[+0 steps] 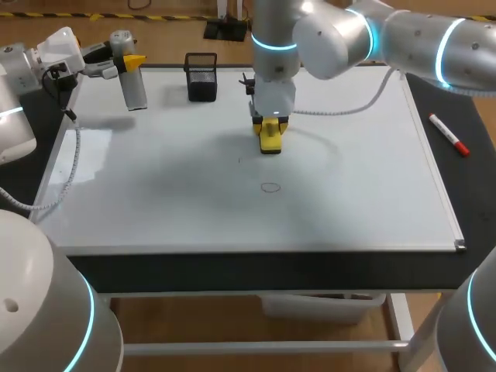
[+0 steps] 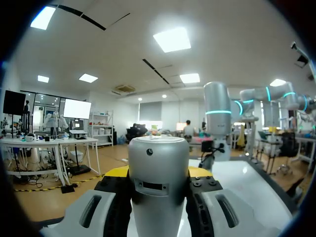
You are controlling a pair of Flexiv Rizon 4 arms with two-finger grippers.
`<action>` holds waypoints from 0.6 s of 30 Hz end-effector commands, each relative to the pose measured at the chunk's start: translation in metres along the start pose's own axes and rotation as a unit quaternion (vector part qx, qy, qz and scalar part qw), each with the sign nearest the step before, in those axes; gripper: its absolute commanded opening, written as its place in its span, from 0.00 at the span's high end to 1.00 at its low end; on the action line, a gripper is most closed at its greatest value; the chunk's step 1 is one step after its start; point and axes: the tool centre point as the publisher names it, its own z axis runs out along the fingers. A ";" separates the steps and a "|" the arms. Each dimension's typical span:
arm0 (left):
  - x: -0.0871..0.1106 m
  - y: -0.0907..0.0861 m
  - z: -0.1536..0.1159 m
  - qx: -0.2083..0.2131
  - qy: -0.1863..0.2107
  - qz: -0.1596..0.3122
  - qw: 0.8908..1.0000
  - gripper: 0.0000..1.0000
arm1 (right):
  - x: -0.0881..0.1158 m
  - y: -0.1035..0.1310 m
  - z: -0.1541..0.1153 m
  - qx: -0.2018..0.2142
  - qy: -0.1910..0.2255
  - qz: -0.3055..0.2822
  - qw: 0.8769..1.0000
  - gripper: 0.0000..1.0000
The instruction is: Pick up the inspection probe, press it on each red-marked spot on the whiteboard one by one, put down the probe, pick up the eraser, and wipe off all the red marks.
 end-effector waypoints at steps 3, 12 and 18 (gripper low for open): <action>0.001 -0.001 0.001 0.001 -0.002 0.001 1.000 1.00 | 0.014 0.004 -0.002 0.004 0.001 0.010 1.000 1.00; 0.001 -0.001 0.001 0.001 -0.002 0.001 1.000 1.00 | 0.032 0.004 -0.001 0.005 0.005 0.034 0.999 1.00; 0.001 -0.001 0.001 0.001 -0.002 0.001 1.000 1.00 | 0.047 0.002 -0.001 0.004 0.005 0.051 0.999 1.00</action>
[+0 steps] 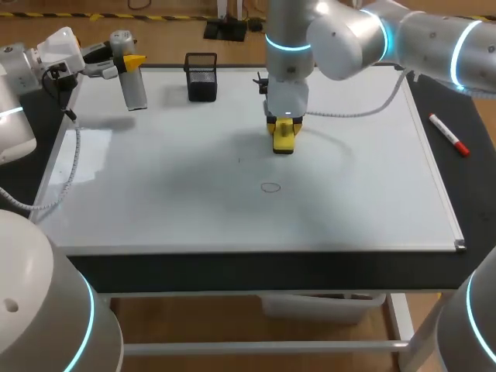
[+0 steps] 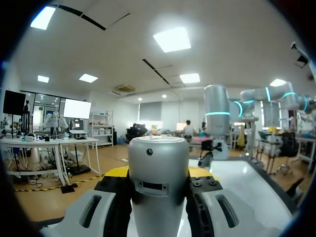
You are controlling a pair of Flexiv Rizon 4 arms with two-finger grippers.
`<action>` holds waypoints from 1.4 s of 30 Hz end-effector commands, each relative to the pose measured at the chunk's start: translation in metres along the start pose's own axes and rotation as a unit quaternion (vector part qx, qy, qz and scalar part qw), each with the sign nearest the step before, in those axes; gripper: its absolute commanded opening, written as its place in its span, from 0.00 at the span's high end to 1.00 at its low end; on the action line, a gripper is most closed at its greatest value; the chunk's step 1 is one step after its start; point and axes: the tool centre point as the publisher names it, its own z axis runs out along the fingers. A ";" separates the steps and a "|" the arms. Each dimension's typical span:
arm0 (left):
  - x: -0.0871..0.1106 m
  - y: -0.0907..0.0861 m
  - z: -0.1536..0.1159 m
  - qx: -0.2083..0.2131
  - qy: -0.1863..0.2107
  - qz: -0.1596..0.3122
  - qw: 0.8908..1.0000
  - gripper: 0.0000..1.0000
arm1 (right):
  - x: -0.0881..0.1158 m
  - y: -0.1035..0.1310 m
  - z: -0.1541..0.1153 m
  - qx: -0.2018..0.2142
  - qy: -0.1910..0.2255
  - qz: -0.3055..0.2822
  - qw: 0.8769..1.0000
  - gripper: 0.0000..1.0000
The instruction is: Pick up the inspection probe, press it on each red-marked spot on the whiteboard one by one, put down the probe, pick up the eraser, and wipe off all the red marks.
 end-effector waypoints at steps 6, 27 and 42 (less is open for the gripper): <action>0.001 -0.001 0.001 0.001 -0.002 0.001 1.000 1.00 | 0.026 -0.003 -0.002 0.002 0.002 0.017 1.000 1.00; 0.001 -0.001 0.001 0.001 -0.002 0.001 1.000 1.00 | 0.110 -0.022 -0.048 0.030 -0.008 0.088 0.996 1.00; 0.001 -0.001 0.001 0.001 -0.002 0.001 1.000 1.00 | 0.204 -0.031 -0.047 0.013 -0.007 0.181 0.983 1.00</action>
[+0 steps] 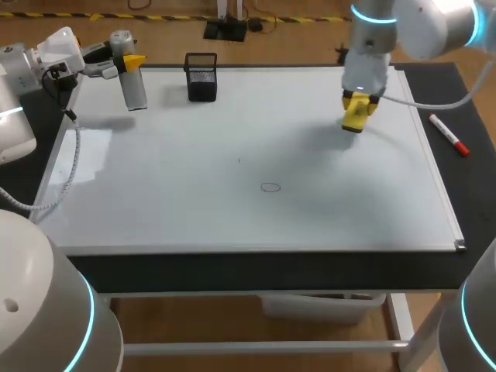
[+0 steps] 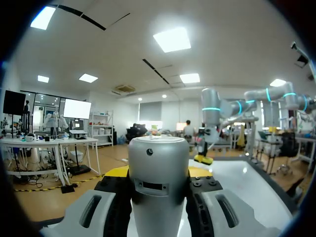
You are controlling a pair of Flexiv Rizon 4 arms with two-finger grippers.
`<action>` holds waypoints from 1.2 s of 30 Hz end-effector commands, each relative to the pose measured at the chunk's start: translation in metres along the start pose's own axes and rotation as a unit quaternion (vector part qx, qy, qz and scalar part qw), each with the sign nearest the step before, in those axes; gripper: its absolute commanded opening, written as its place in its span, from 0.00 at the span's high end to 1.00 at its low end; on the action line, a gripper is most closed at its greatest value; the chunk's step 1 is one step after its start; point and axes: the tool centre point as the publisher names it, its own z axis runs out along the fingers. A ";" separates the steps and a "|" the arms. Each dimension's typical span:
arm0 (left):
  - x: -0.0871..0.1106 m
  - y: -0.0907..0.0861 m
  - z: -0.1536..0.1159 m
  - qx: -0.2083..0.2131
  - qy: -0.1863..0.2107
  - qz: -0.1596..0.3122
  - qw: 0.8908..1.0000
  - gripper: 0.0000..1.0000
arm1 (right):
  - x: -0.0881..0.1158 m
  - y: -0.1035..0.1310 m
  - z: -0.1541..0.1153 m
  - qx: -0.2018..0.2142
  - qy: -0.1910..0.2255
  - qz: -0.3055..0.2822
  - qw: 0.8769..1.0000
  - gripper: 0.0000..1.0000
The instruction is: Pick up the inspection probe, press it on each red-marked spot on the whiteboard one by one, put down the probe, pick up the eraser, and wipe off all the red marks.
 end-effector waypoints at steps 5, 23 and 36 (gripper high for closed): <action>0.001 -0.001 0.001 0.001 -0.002 0.001 1.000 1.00 | 0.041 -0.011 0.002 -0.011 -0.008 0.026 1.000 1.00; 0.001 -0.001 0.001 0.001 -0.002 0.001 1.000 1.00 | 0.059 -0.018 0.007 -0.032 -0.020 0.053 0.998 1.00; 0.021 -0.009 0.009 0.001 0.020 0.015 1.000 1.00 | 0.059 -0.018 0.007 -0.032 -0.020 0.053 0.998 1.00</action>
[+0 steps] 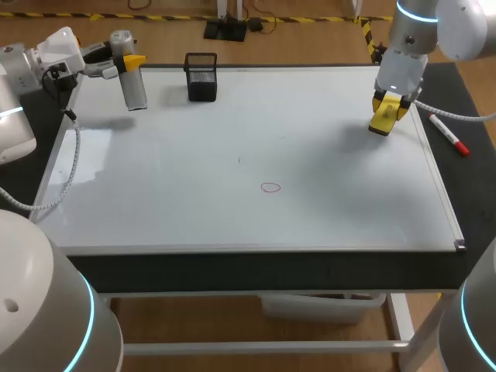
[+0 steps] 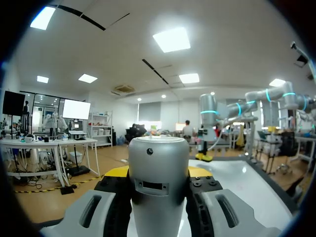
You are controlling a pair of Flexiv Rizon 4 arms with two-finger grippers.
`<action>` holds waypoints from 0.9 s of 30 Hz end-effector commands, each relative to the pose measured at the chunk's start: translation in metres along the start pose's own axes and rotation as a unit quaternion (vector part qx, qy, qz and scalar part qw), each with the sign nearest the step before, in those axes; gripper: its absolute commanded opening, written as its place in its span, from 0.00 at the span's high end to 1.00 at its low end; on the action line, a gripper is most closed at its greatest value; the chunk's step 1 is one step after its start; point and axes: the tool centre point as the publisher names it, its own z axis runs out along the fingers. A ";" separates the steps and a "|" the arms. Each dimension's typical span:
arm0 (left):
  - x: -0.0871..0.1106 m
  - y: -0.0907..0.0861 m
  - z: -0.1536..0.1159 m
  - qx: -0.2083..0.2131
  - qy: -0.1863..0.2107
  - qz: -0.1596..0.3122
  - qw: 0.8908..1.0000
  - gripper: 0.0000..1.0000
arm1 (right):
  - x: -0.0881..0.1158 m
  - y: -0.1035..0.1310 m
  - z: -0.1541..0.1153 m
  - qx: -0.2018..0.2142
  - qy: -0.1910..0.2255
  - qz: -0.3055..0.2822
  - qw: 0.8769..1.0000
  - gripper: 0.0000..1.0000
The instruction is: Pick up the inspection probe, press it on each red-marked spot on the whiteboard one by one, put down the probe, pick up the eraser, and wipe off all the red marks.
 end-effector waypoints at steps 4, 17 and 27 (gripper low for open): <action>0.041 -0.015 0.018 0.007 0.040 0.017 0.999 1.00 | 0.000 -0.001 -0.001 0.000 0.002 -0.001 1.000 1.00; 0.150 -0.019 0.065 0.015 0.171 -0.006 0.985 1.00 | 0.000 -0.001 -0.001 0.000 0.002 -0.001 1.000 1.00; 0.223 -0.003 0.103 0.004 0.274 -0.035 0.961 1.00 | 0.000 -0.001 -0.001 0.000 0.002 -0.001 1.000 1.00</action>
